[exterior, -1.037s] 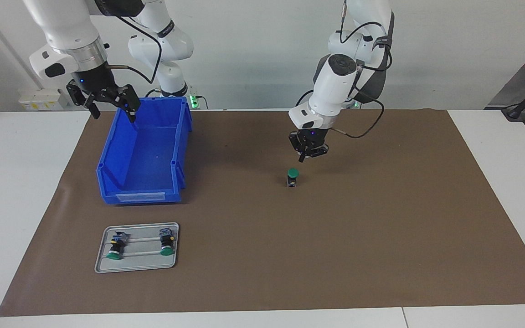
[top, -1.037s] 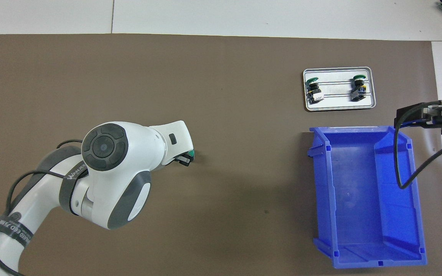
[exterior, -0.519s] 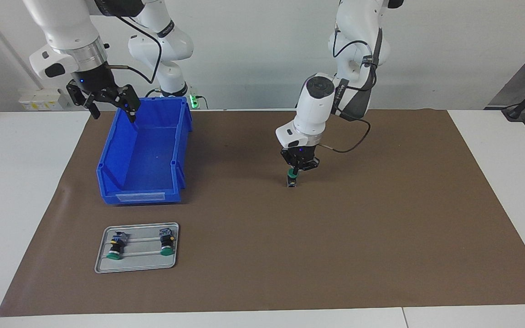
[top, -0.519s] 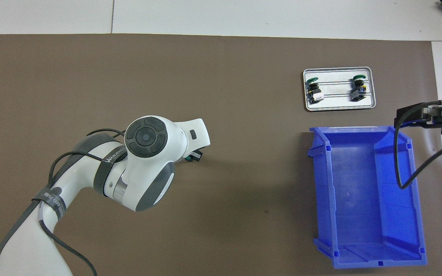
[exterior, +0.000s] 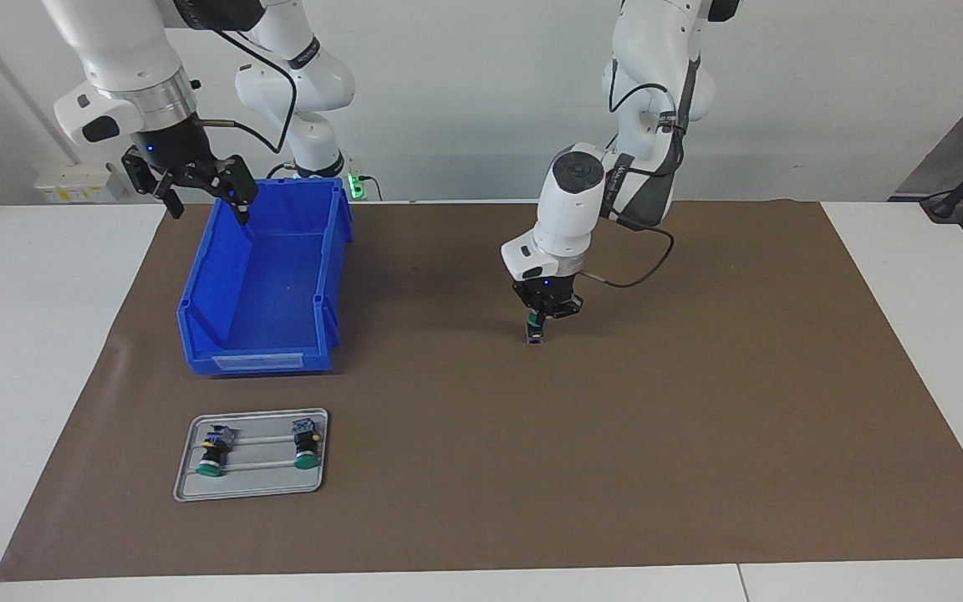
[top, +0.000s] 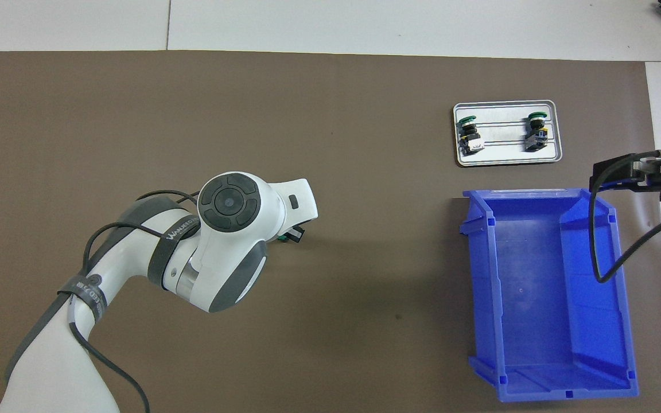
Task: Place and press button with both arms
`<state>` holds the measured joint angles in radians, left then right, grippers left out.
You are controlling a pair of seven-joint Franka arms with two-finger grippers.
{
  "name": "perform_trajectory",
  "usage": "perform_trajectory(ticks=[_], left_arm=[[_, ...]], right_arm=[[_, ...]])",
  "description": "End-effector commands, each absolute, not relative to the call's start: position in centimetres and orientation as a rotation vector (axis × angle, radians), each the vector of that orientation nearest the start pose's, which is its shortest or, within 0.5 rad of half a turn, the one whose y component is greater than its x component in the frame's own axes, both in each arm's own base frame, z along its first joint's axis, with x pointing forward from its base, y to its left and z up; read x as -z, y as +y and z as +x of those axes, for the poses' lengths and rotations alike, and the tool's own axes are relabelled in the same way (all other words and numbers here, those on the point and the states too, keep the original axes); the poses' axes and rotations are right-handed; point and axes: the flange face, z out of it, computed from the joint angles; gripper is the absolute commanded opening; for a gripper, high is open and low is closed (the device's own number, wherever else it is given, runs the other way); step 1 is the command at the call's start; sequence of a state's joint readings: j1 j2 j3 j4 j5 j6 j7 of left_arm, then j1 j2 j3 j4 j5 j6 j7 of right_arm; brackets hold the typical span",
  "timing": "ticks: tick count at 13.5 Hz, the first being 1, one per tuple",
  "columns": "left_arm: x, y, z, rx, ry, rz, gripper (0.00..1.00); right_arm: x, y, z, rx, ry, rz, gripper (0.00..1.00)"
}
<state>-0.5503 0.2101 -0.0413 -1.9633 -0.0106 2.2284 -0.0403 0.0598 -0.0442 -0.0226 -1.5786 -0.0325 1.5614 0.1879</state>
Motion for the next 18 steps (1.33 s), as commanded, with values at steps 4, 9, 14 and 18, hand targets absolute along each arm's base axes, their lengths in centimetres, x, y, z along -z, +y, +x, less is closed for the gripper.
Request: perform_trajectory(ticks=[4, 9, 14, 18], left_arm=[[-43.9, -28.6, 50.3, 0.007, 0.730, -3.053, 1.00], [-45.1, -19.6, 52.8, -0.097, 0.462, -3.088, 1.00], [-47.8, -9.1, 55.1, -0.028, 0.229, -3.126, 1.00], [-53.1, -4.8, 54.5, 0.084, 0.142, -3.133, 1.00]], right_arm=[[-64.8, 1.6, 53.7, 0.033, 0.220, -3.140, 1.00], [-64.8, 1.6, 53.7, 0.033, 0.220, -3.140, 1.00], [-64.9, 2.4, 53.9, 0.057, 0.184, -3.141, 1.00], [-63.3, 8.3, 54.7, 0.068, 0.056, -3.115, 1.00]])
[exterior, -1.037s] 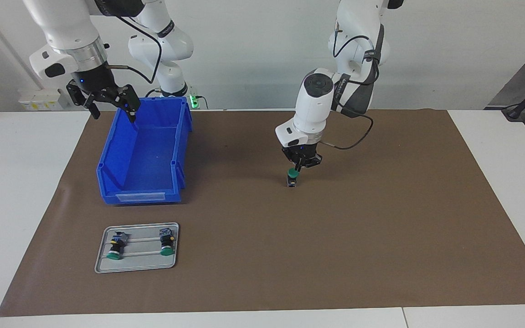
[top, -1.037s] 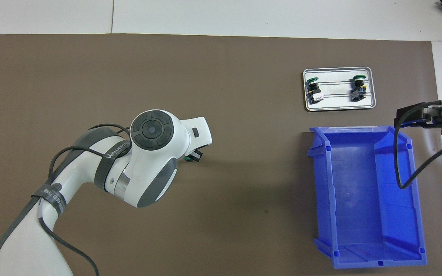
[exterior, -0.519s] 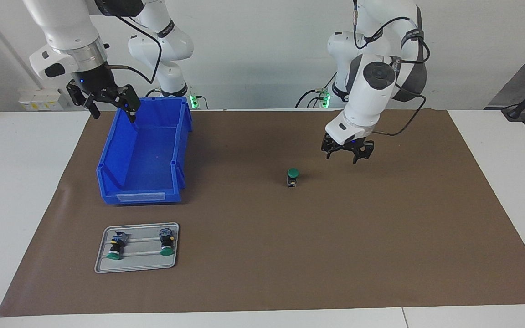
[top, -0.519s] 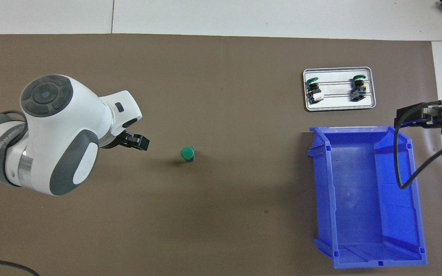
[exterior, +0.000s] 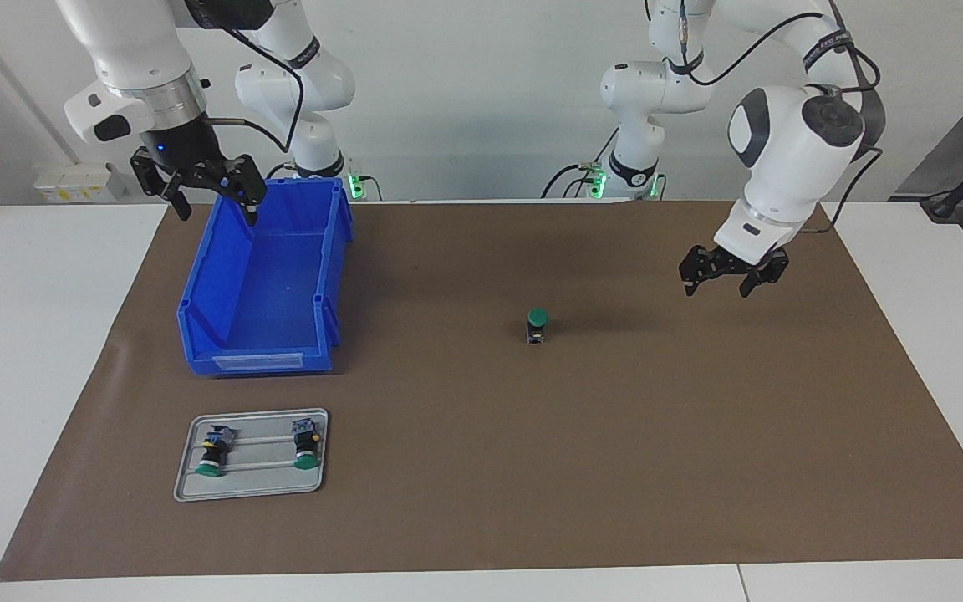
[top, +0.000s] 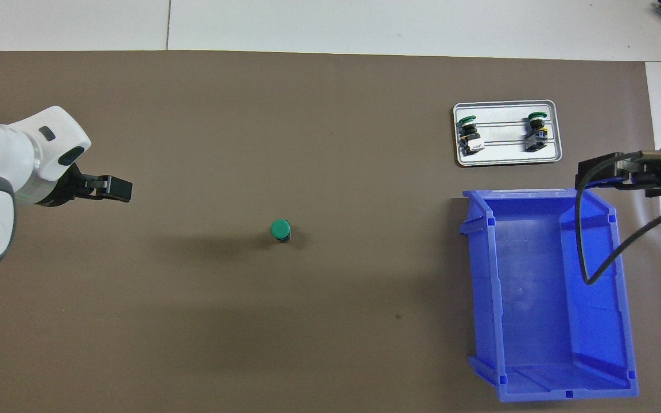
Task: Place and press button with both arms
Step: 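Withdraw the left gripper while the right gripper reaches toward the button, then grasp the green button with the right gripper and lift it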
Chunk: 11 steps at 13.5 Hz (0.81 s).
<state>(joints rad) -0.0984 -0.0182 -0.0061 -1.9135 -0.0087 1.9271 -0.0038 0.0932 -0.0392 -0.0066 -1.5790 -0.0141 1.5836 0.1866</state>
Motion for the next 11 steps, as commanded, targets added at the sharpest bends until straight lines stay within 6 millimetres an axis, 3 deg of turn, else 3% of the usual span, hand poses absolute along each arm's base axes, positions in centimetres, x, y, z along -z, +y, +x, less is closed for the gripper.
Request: perform_trajectory(ticks=[1, 3, 4, 6, 9, 11], left_arm=[[-54.9, -4.4, 54.7, 0.099, 0.128, -3.133, 1.00], [-59.0, -4.2, 55.2, 0.106, 0.121, -3.135, 1.00], [-60.3, -4.0, 55.4, 0.106, 0.114, -3.135, 1.00], [-62.5, -3.2, 55.7, 0.104, 0.092, -3.142, 1.00], [-64.2, -2.9, 56.4, 0.029, 0.080, -3.143, 1.00], [-64.0, -2.7, 55.7, 0.010, 0.077, -3.141, 1.00]], right_arm=[[-62.5, 11.3, 54.9, 0.064, 0.063, -3.108, 1.00], [-61.1, 18.3, 54.4, 0.068, 0.062, -3.103, 1.00], [-60.4, 20.9, 54.3, 0.068, 0.083, -3.102, 1.00], [-57.6, 28.0, 54.0, 0.108, 0.139, -3.089, 1.00], [-51.7, 38.5, 53.5, 0.149, 0.130, -3.056, 1.00], [-48.8, 42.6, 53.3, 0.222, 0.104, -3.005, 1.00]])
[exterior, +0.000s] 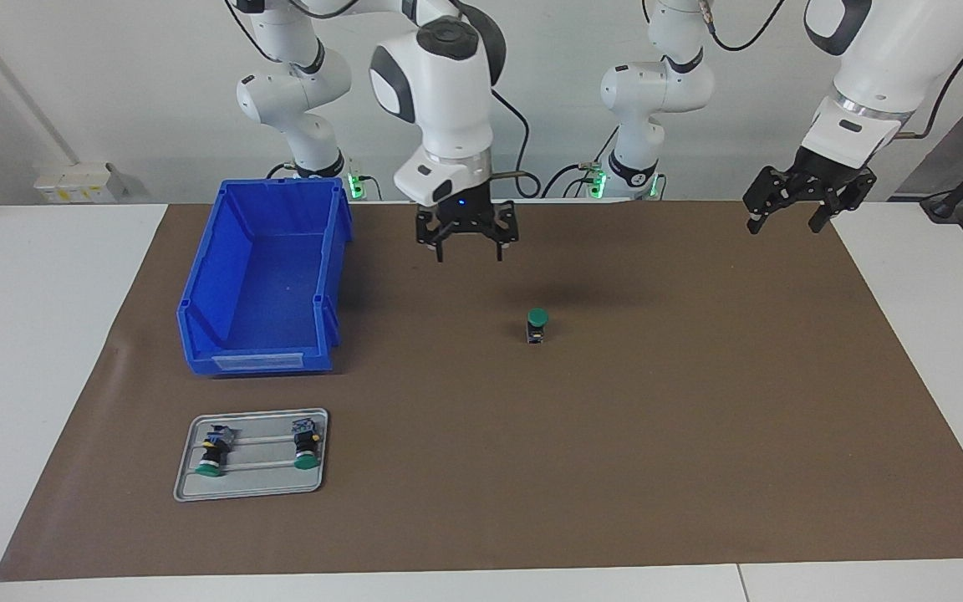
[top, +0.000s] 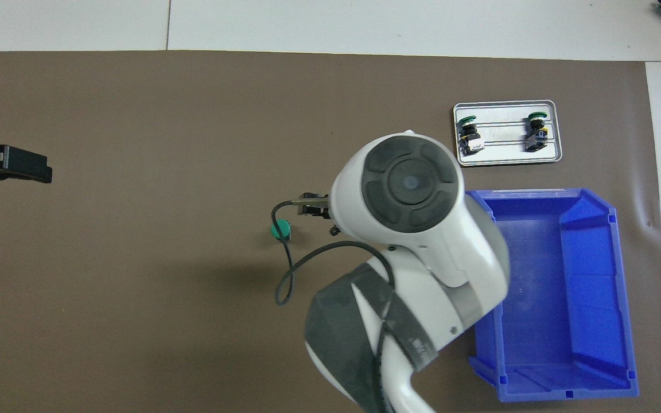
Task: Place and press button with both arms
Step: 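Grasp the green button with the right gripper and lift it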
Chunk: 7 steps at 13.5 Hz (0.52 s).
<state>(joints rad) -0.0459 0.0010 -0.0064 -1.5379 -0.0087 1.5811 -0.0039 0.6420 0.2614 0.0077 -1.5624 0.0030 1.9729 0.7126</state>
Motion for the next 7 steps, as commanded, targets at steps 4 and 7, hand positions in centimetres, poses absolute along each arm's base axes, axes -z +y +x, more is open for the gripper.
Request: perform_trajectory(ticks=[4, 7], left_arm=[[-63.1, -2.9, 54.7, -0.017, 0.082, -3.140, 1.00], [-63.1, -2.8, 54.6, -0.022, 0.075, -3.140, 1.00]], right_arm=[[-41.0, 47.1, 52.3, 0.219, 0.002, -3.021, 1.00], [-35.6, 48.4, 51.6, 0.227, -0.093, -3.078, 1.00]])
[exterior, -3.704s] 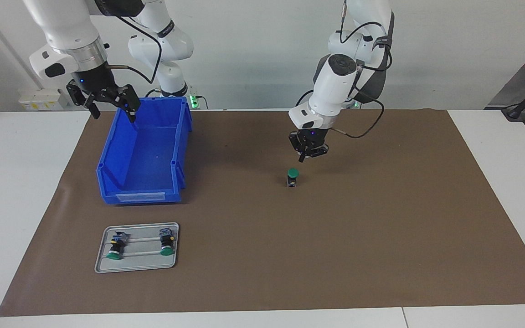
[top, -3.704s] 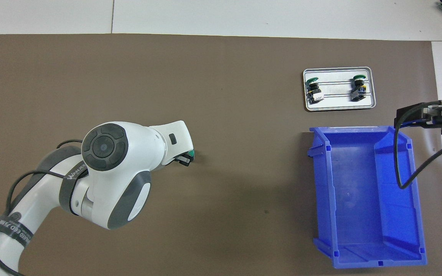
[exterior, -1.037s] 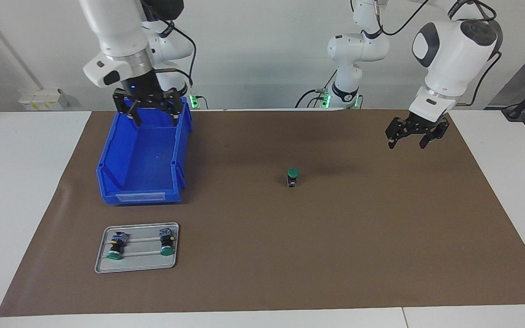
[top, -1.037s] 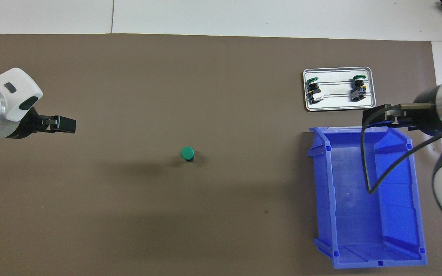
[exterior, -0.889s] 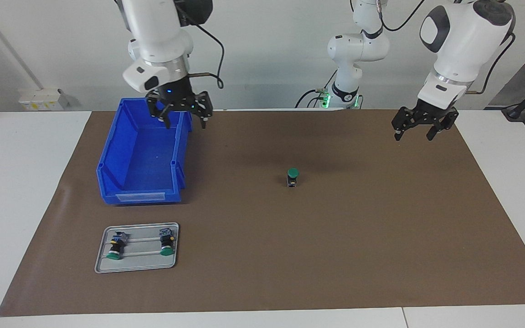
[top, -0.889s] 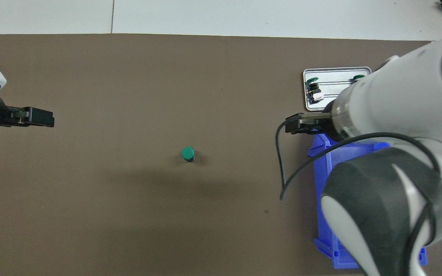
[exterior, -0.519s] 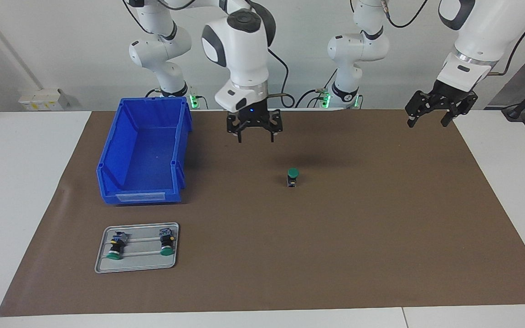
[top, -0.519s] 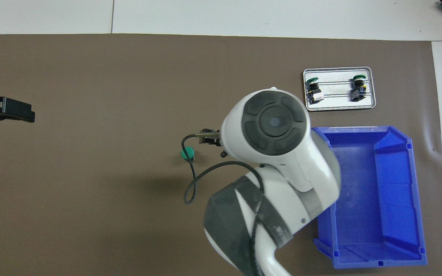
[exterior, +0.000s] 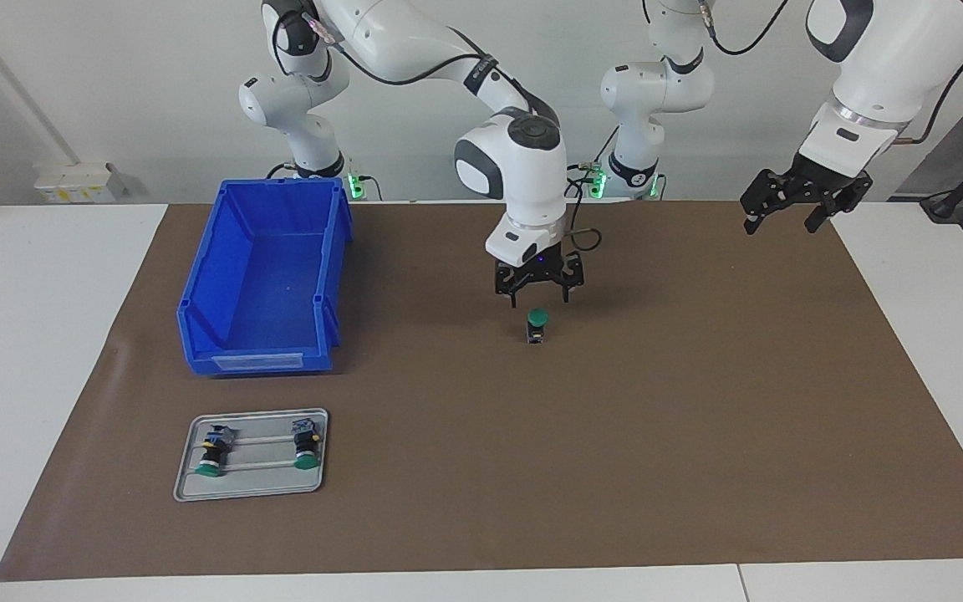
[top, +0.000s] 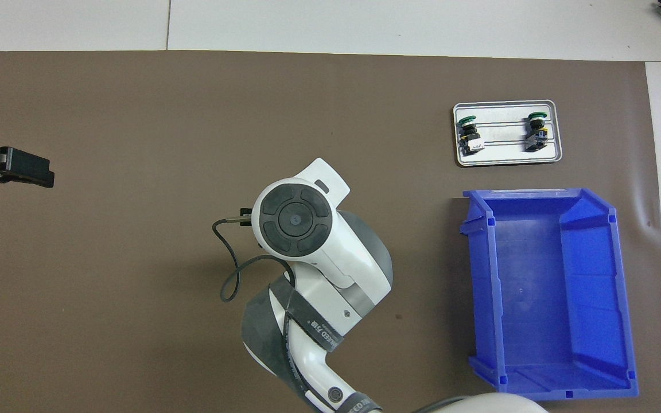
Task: Place and press button with both arms
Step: 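Grasp the green button with the right gripper and lift it, then carry the green button over the blue bin with the right gripper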
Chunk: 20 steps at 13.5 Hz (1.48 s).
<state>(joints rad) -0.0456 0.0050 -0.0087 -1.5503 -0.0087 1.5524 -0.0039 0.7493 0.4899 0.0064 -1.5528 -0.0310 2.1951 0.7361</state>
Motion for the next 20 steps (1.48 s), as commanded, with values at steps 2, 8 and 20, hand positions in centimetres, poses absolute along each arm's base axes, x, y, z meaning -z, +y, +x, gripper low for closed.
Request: perform_trajectory(ticks=[2, 8, 20], left_arm=[[-63.1, -2.9, 54.6, -0.022, 0.077, -3.140, 1.00], [-63.1, -2.8, 54.6, -0.022, 0.075, -3.140, 1.00], [-63.1, -2.8, 54.6, -0.022, 0.075, -3.140, 1.00]], right_arm=[[-33.2, 48.0, 50.9, 0.235, -0.112, -3.075, 1.00], [-31.6, 48.1, 50.6, 0.227, -0.110, -3.078, 0.91], [-42.4, 42.1, 54.3, 0.325, 0.091, -3.054, 0.00]])
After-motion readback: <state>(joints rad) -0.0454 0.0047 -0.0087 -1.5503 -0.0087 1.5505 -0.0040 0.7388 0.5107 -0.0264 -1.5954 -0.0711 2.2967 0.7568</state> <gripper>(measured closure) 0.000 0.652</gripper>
